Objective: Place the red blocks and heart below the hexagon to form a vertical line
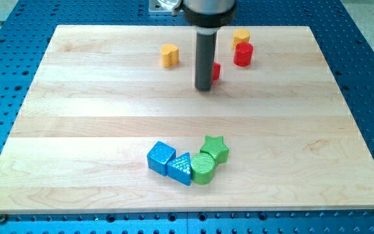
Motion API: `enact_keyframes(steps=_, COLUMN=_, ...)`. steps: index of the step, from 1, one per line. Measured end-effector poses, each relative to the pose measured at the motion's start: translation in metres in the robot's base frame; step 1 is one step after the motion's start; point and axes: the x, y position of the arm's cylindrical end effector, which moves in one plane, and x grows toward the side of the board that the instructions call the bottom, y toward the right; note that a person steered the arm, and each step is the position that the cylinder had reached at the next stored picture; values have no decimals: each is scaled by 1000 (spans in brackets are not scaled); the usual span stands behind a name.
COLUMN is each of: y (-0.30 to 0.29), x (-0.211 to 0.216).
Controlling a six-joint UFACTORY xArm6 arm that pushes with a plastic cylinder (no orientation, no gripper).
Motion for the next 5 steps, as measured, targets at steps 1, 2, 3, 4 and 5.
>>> enact_keyframes(steps=1, y=-29, x=6)
enact_keyframes(steps=2, y=-31, x=-29)
enact_keyframes(steps=3, y=-24, x=-48)
enact_keyframes(steps=4, y=-24, x=-35)
enact_keyframes(steps=5, y=-4, x=-28)
